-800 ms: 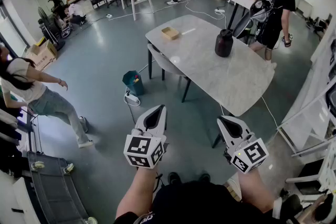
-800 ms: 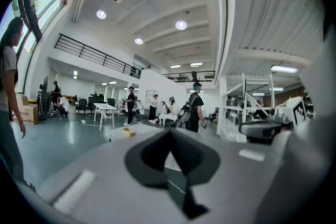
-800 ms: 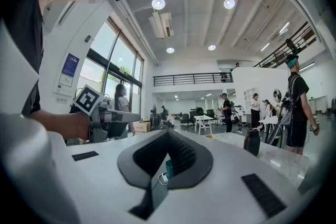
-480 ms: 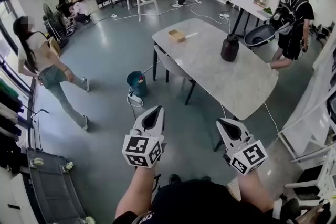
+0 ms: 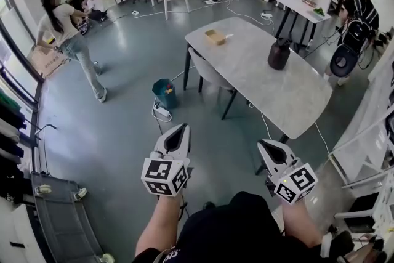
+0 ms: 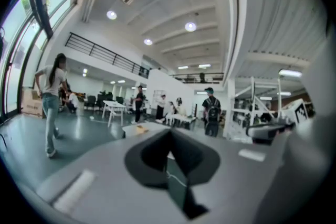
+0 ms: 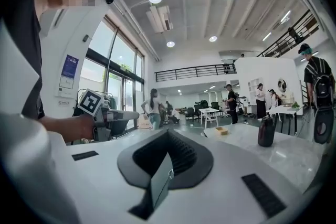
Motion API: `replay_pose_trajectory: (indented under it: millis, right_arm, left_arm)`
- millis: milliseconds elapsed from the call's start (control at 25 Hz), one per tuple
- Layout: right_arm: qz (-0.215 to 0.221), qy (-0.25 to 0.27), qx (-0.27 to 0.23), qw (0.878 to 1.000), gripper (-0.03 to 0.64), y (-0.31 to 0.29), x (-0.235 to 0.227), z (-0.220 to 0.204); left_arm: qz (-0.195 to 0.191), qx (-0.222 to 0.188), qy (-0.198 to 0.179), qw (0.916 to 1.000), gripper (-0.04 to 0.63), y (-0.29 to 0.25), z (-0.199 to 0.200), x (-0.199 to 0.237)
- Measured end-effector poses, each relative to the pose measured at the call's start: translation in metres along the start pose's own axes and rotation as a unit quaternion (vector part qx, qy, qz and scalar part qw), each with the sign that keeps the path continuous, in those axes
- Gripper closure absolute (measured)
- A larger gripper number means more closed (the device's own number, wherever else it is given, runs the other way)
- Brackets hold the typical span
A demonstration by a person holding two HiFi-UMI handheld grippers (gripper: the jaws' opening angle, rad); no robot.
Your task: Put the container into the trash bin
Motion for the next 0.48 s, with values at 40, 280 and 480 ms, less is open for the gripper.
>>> replay_pose_trajectory:
  millis: [40, 280, 480]
  right_arm:
    - [0.000, -0.003, 0.009, 1.000, 0.623, -0.003, 0.001, -0.006]
    - [0.001, -0.026, 0.055, 0.998, 0.623, -0.029, -0.013, -0.021]
    - [0.020, -0.035, 0.057, 0.998, 0.623, -0.079, -0.047, -0.006]
  left_arm:
    - [-0.001, 0.004, 0.004, 1.0000, 0.588, -0.001, -0.005, 0.004]
    - [-0.007, 0.022, 0.020, 0.9995, 0.588, -0.026, -0.017, 0.022]
    - [-0.001, 0.031, 0.020, 0.9993, 0.588, -0.069, -0.009, 0.046]
Point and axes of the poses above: the fingertips, and each gripper's own axes: y backward along the fingers, x to its left, z out of its top, the point moved 7 cm from there along y, backward along the fingers, and after that the axes turned 8 degrees about -y, right-handed, at the moved point
